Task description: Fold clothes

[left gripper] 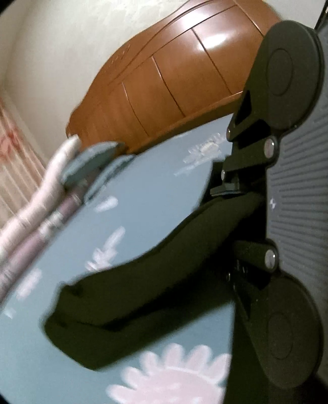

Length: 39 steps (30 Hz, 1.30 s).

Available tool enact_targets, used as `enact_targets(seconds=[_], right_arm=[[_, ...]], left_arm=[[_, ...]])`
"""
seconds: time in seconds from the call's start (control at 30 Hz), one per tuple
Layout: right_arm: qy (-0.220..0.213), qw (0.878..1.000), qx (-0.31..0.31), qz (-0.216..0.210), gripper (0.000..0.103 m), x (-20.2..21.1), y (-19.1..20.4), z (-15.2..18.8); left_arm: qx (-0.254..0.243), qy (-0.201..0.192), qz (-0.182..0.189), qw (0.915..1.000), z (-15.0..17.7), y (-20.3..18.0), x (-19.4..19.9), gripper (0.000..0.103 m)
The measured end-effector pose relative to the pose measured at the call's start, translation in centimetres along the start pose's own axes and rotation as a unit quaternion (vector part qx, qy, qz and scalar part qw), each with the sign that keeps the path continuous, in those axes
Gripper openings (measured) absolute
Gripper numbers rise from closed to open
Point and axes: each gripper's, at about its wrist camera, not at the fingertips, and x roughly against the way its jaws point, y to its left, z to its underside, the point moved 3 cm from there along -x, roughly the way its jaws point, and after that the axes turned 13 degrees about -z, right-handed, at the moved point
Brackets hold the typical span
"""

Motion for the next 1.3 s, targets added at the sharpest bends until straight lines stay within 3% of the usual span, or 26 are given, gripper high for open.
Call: enact_targets(seconds=[0.27,0.5,0.63,0.83,1.03,1.3], right_arm=[[-0.027,1.0,-0.004,0.013,0.07,2.0,0.0,0.3],[-0.049,0.998,-0.006,0.034,0.07,3.5,-0.1,0.3],[-0.062,0.997,-0.014,0.052,0.07,4.2,-0.6,0.2],[-0.084,0.992,-0.033,0.084,0.071,5.8,-1.6,0.4],[-0.103,0.987,-0.052,0.116,0.071,7.0,-2.6,0.5],[-0.125,0.979,-0.071,0.145,0.071,8.1,-4.2,0.3]], left_arm=[[-0.082,-0.083,0.014,0.9931,-0.6,-5.4,5.6,0.008],[-0.14,-0.134,-0.007,0.981,2.3,-7.5,11.1,0.008],[-0.164,-0.133,-0.059,0.9757,4.1,-6.9,12.4,0.009],[-0.151,-0.096,-0.112,0.9774,6.2,-4.1,12.4,0.009],[-0.15,-0.081,-0.119,0.9782,7.6,-3.4,13.6,0.009],[-0.137,-0.098,-0.094,0.9813,7.5,-4.2,15.8,0.007]])
